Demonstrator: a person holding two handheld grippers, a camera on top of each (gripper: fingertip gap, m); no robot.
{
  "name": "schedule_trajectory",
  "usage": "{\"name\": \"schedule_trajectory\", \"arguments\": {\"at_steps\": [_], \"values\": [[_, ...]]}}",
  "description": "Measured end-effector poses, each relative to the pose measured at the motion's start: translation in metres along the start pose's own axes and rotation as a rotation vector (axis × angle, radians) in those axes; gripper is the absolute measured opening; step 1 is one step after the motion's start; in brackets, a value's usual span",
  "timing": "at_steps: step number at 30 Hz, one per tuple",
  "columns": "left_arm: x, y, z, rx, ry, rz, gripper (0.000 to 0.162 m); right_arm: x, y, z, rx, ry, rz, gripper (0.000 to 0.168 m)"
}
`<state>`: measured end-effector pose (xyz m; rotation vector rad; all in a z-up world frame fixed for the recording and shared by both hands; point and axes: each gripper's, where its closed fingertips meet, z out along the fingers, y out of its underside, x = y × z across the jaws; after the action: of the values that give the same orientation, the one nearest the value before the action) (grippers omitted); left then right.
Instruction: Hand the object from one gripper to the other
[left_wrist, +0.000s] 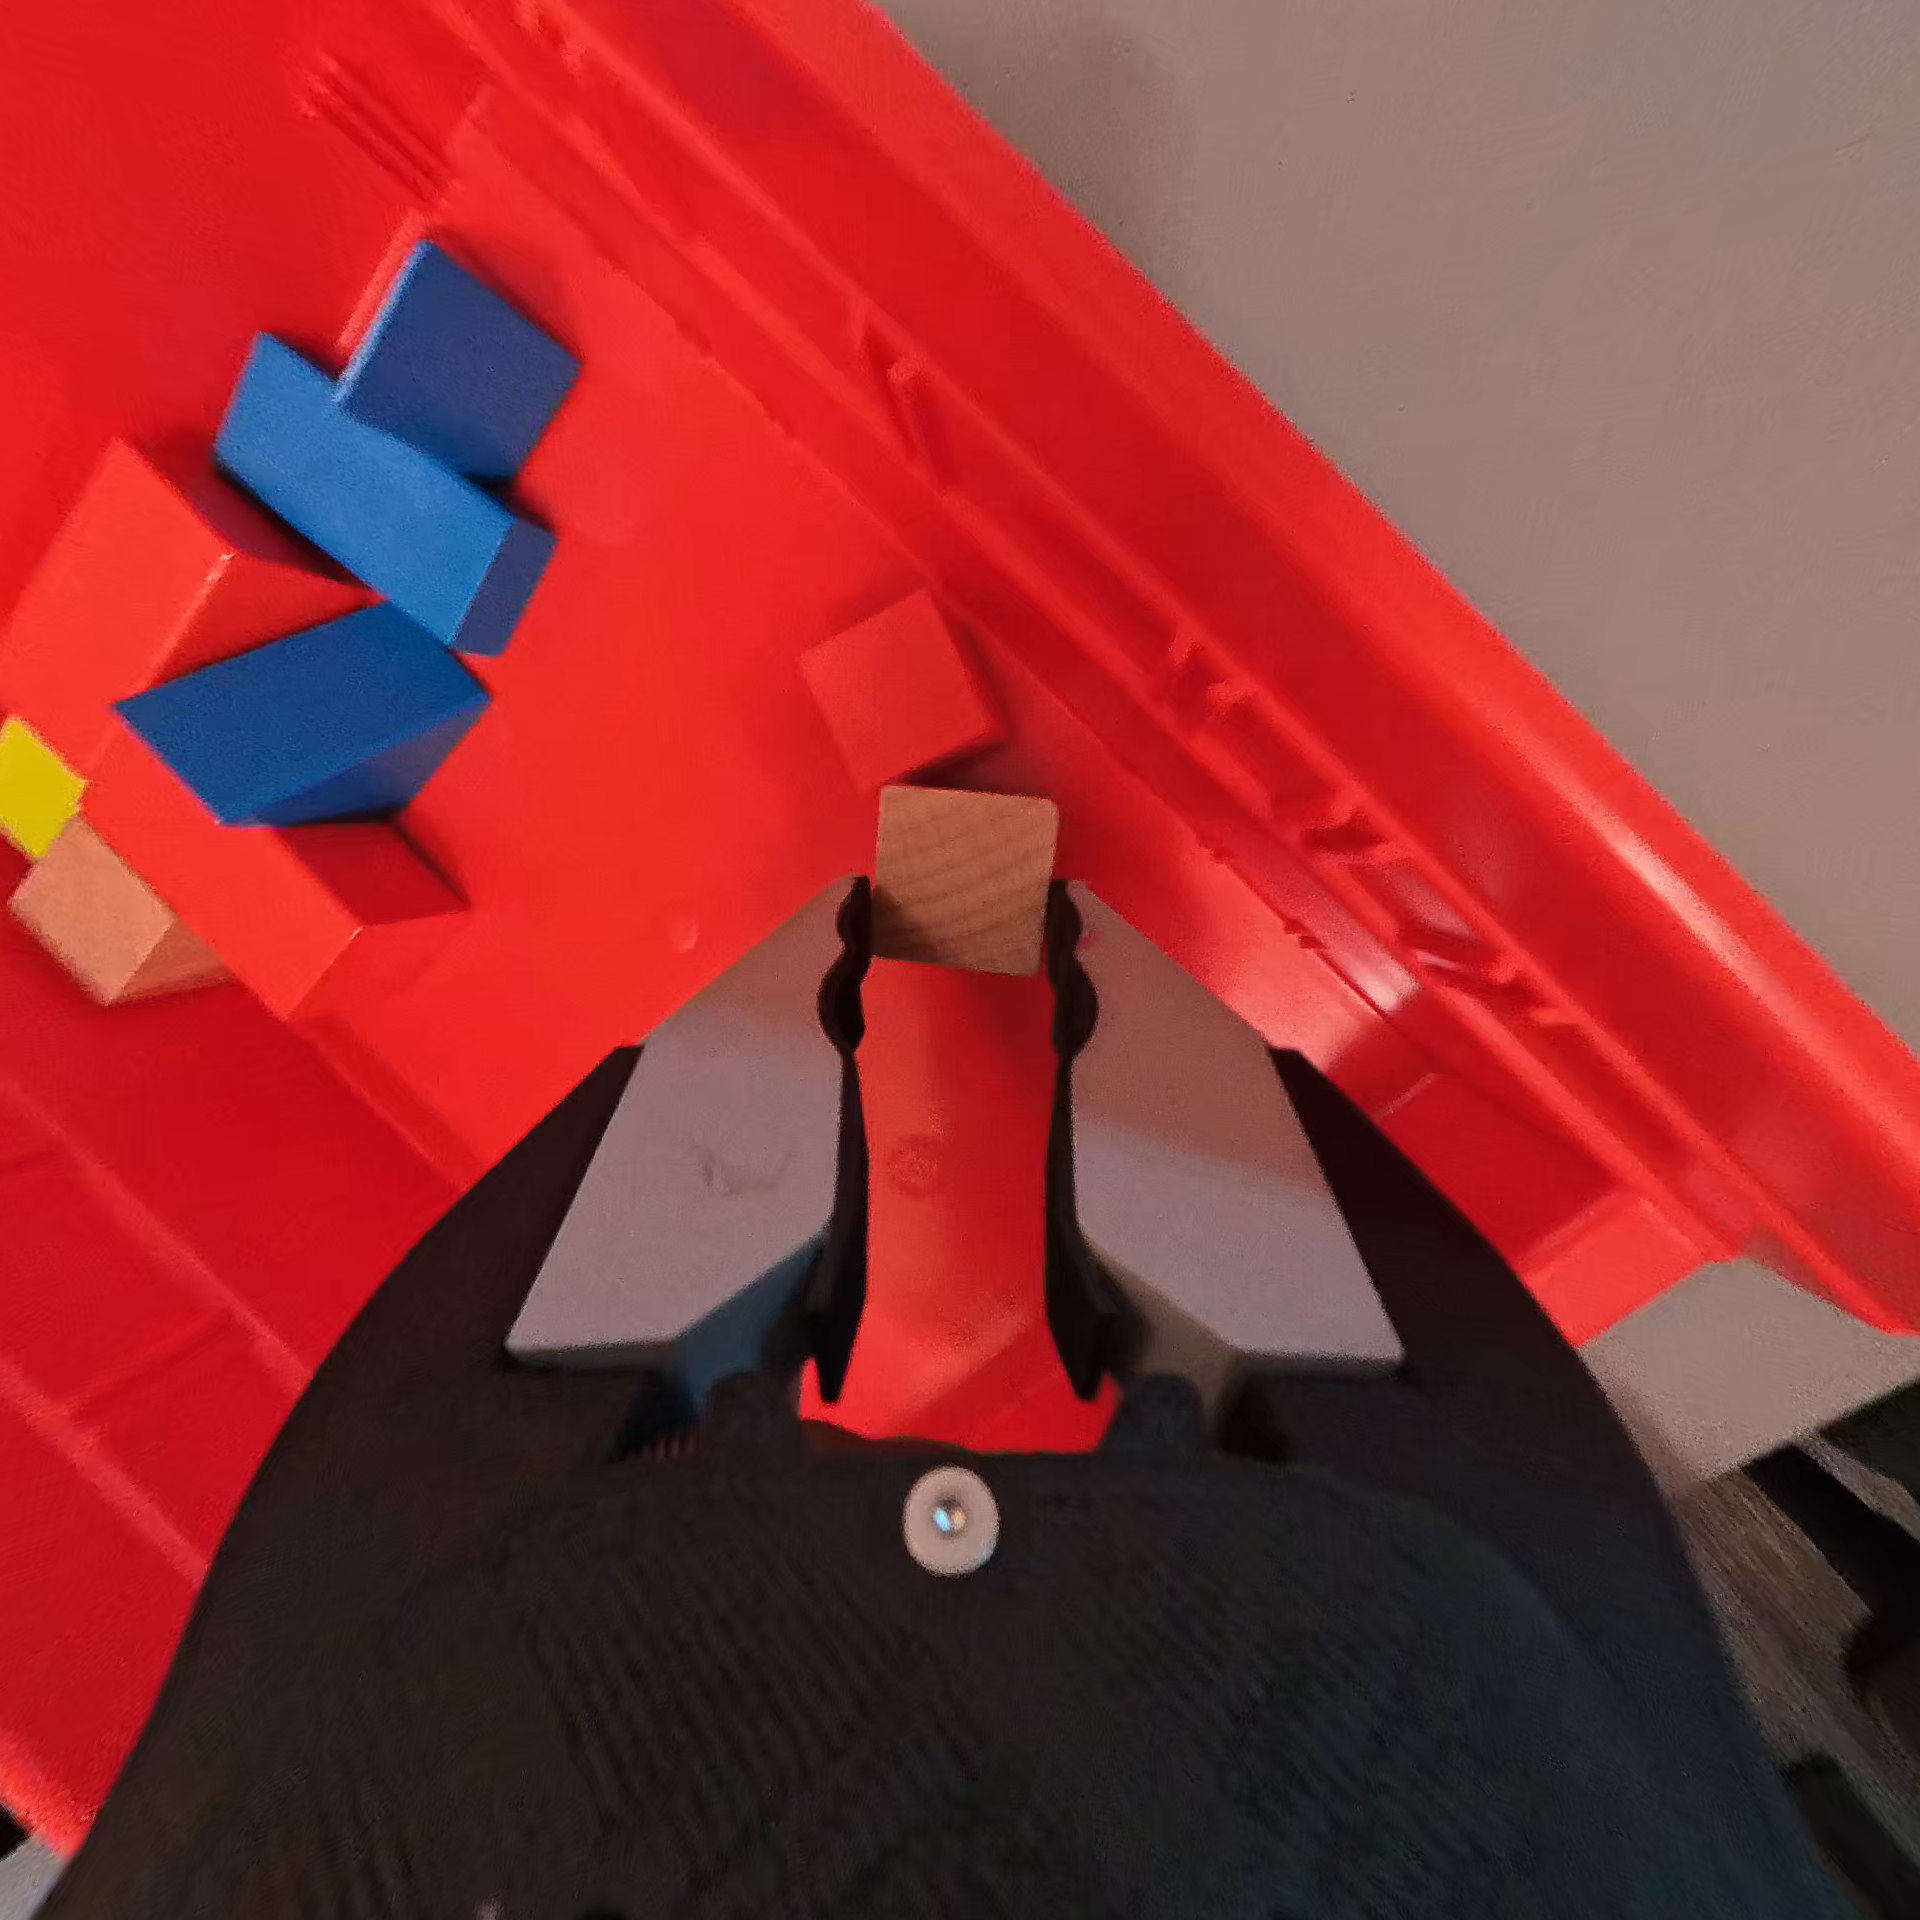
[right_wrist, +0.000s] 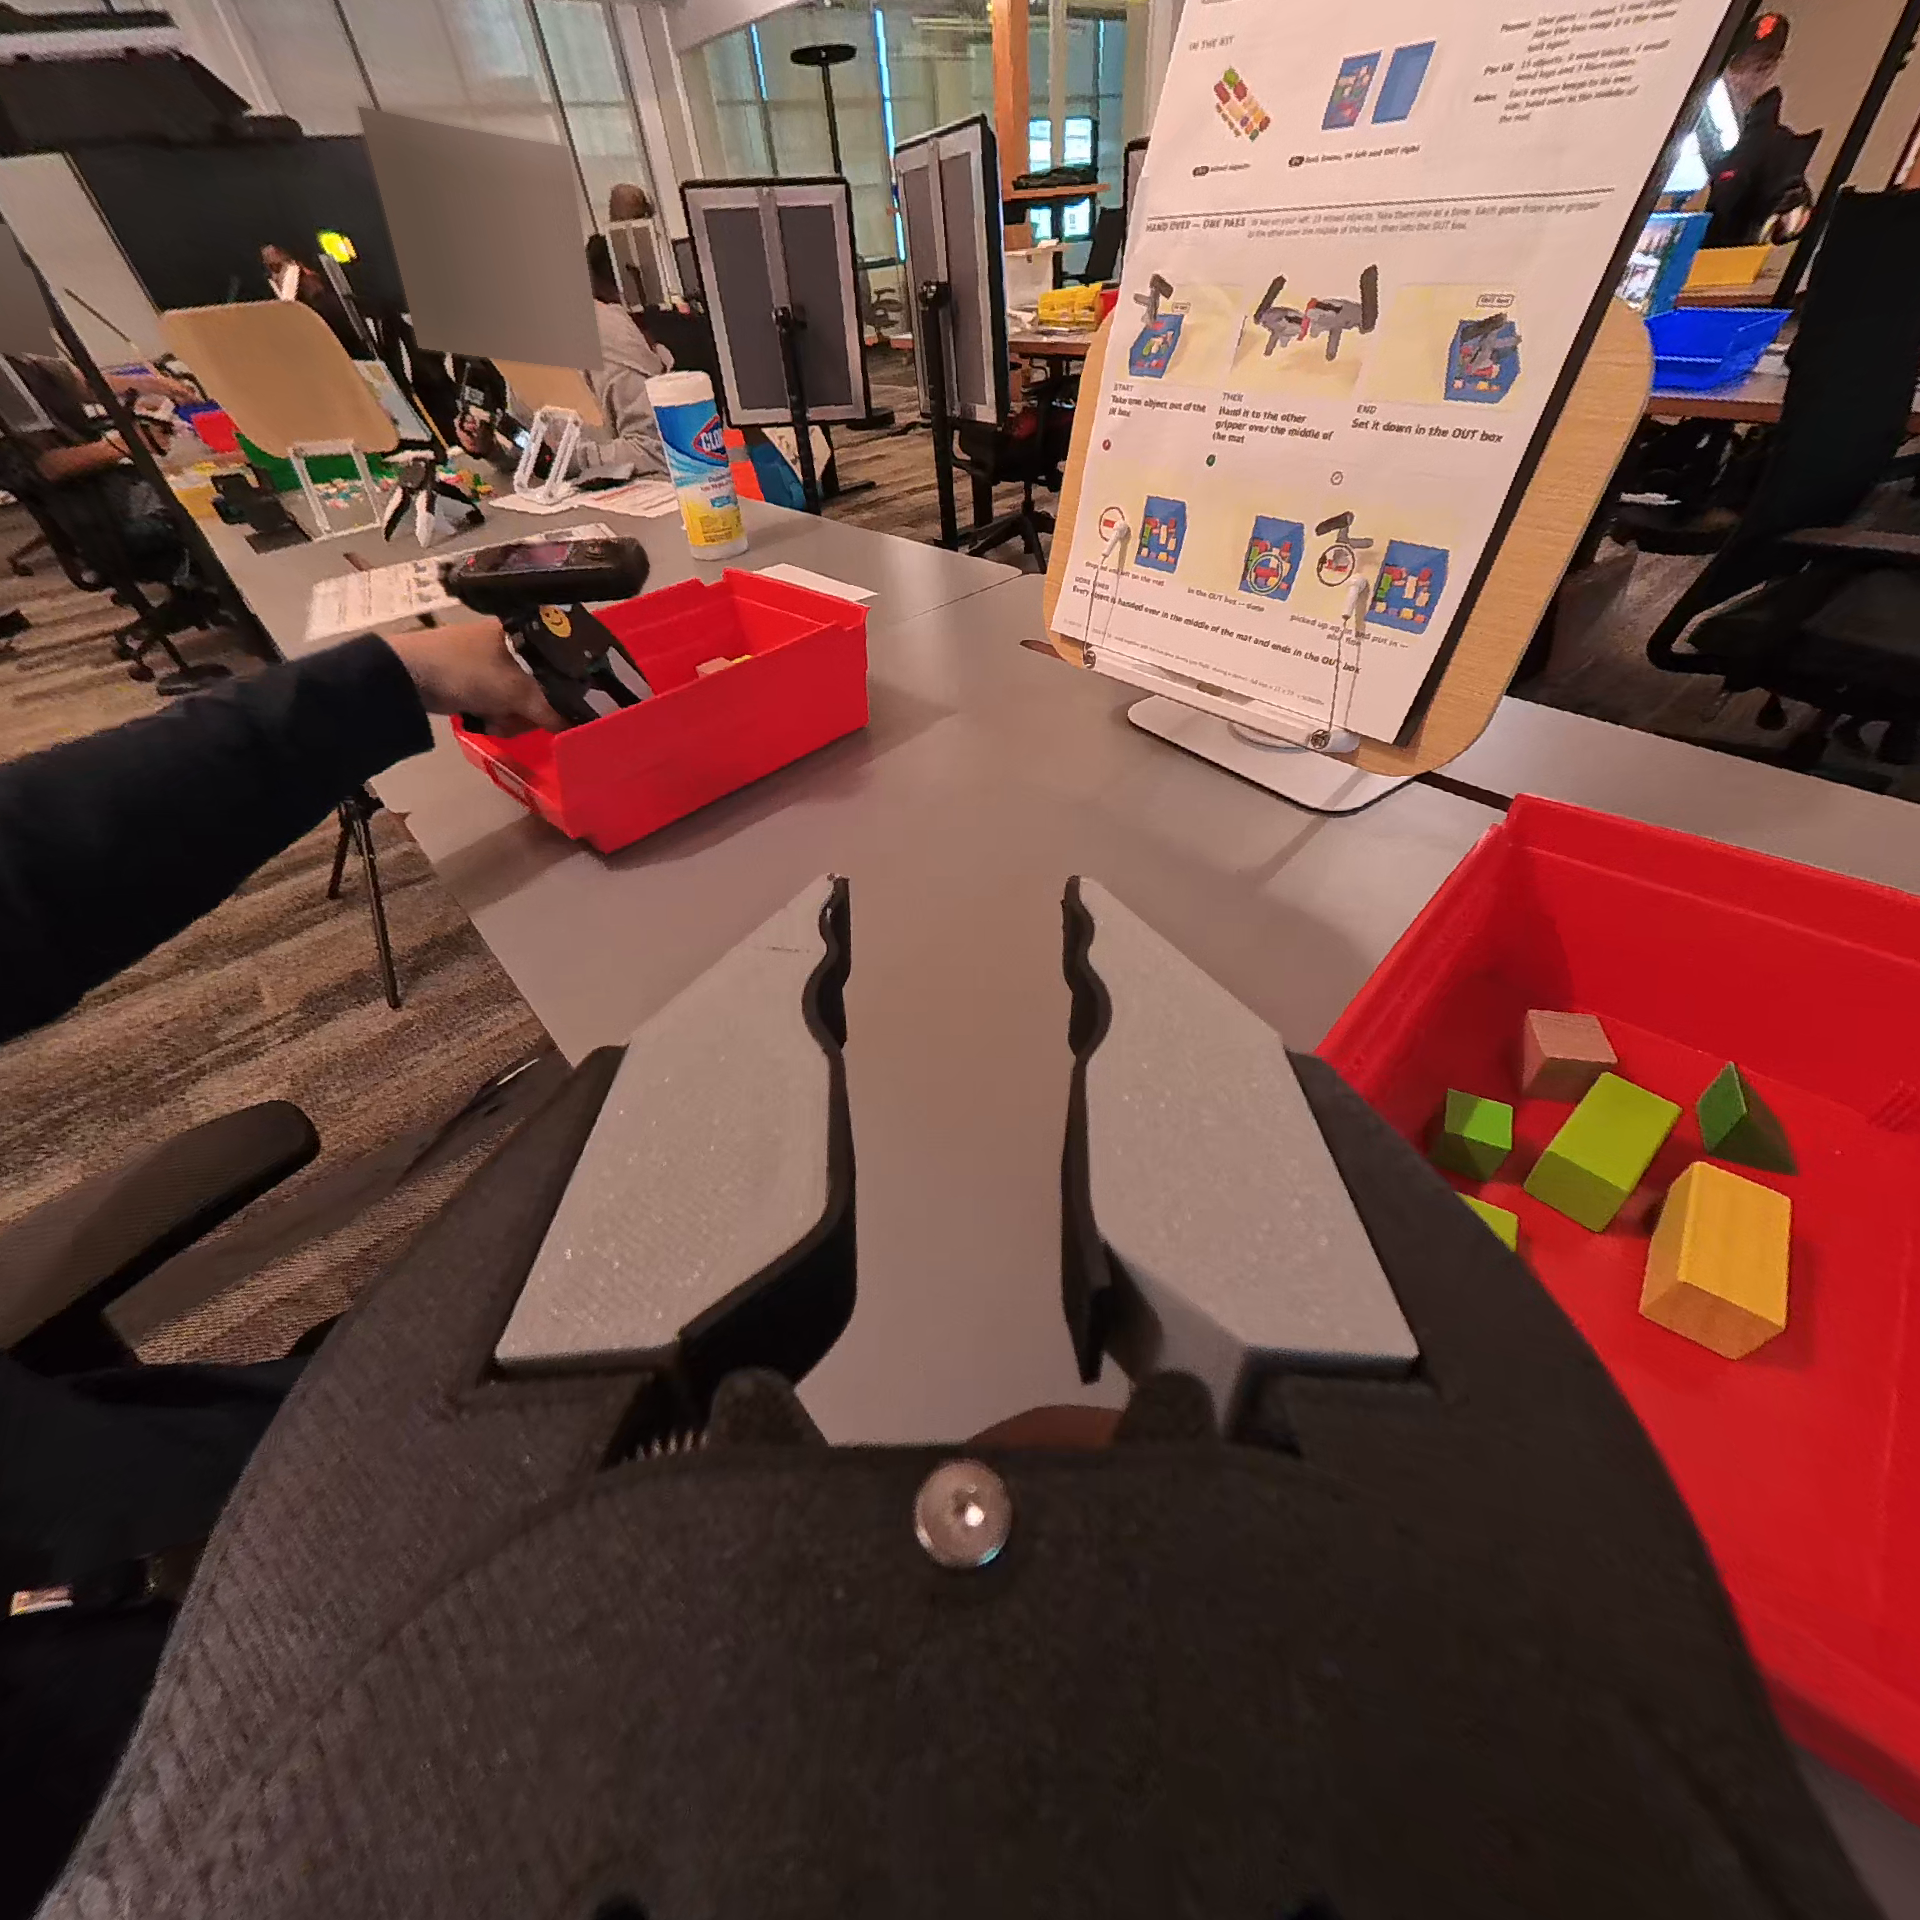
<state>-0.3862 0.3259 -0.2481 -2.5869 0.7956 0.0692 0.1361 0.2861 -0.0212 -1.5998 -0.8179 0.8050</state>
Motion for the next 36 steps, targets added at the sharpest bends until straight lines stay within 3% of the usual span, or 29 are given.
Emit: {"name": "schedule_trajectory", "arguments": {"at_steps": [1,5,8,9,11,14,19,24,27,30,36], "values": [[-0.005,0.002,-0.002,0.012,-0.043,-0.011,0.032,-0.001,0.000,0.000,0.001,-0.003,0.000,0.039],[-0.040,-0.009,-0.041,0.239,-0.278,-0.152,0.032,-0.006,0.000,0.002,0.000,-0.017,-0.011,0.039],[-0.046,-0.042,-0.118,0.659,-0.405,-0.277,0.031,-0.020,0.000,0.010,-0.002,-0.082,-0.004,0.039],[-0.030,-0.059,-0.150,0.835,-0.395,-0.255,0.031,-0.028,0.000,0.014,-0.004,-0.117,-0.001,0.039],[0.034,-0.091,-0.213,1.177,-0.352,-0.028,0.032,-0.048,0.002,0.021,-0.014,-0.199,0.000,0.039],[0.156,-0.112,-0.268,1.457,-0.331,0.390,0.032,-0.089,0.002,0.029,-0.015,-0.386,0.027,0.039],[0.301,-0.124,-0.292,1.586,-0.258,0.736,0.031,-0.166,0.002,0.030,-0.020,-0.737,0.112,0.040],[0.379,-0.124,-0.289,1.560,-0.241,0.960,0.032,-0.217,0.017,0.035,-0.096,-0.910,0.132,0.043],[0.392,-0.124,-0.279,1.509,-0.301,1.034,0.032,-0.231,0.015,0.031,-0.092,-0.969,0.149,0.043],[0.397,-0.120,-0.280,1.530,-0.265,1.037,0.032,-0.235,0.017,0.032,-0.100,-0.968,0.141,0.050],[0.403,-0.121,-0.279,1.555,-0.211,1.031,0.032,-0.249,0.017,0.024,-0.107,-1.094,0.194,0.036]]}}
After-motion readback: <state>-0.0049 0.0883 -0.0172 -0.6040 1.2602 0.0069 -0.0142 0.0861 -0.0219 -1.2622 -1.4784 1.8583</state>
